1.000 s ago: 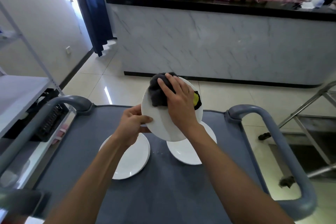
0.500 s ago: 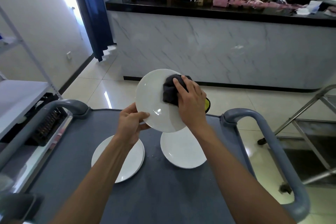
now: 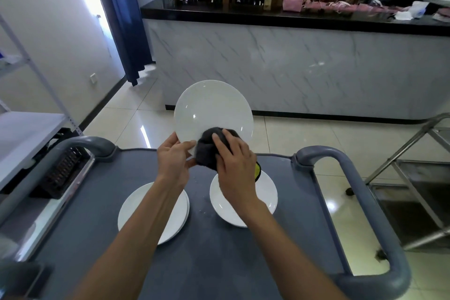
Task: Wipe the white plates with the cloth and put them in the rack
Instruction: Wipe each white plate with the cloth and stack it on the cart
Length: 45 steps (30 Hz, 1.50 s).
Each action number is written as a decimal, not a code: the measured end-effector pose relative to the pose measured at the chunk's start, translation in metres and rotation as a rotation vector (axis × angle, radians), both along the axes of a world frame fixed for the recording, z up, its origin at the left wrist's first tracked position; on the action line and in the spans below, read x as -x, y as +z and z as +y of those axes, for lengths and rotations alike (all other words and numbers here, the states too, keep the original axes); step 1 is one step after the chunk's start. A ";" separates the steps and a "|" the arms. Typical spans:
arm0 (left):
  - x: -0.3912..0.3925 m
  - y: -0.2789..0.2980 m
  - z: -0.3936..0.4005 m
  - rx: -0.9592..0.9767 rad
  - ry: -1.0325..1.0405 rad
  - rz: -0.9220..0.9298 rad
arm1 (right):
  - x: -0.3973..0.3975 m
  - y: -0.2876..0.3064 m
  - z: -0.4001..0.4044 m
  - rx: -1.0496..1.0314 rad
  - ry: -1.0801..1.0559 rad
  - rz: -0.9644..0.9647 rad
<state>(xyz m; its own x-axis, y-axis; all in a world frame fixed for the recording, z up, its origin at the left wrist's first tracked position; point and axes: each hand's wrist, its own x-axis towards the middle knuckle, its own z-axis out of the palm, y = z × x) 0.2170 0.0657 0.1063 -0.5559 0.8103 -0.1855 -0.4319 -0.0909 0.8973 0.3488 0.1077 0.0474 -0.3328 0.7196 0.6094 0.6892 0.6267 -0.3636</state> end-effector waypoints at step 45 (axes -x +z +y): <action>-0.007 -0.023 -0.021 0.180 -0.317 0.287 | -0.006 0.016 0.030 -0.109 0.118 0.015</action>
<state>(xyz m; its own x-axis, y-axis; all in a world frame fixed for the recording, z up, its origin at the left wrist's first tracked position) 0.2243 0.0444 0.0835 -0.3350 0.9177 -0.2134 -0.1449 0.1736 0.9741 0.3548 0.1372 0.0630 -0.4013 0.6055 0.6872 0.6031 0.7394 -0.2992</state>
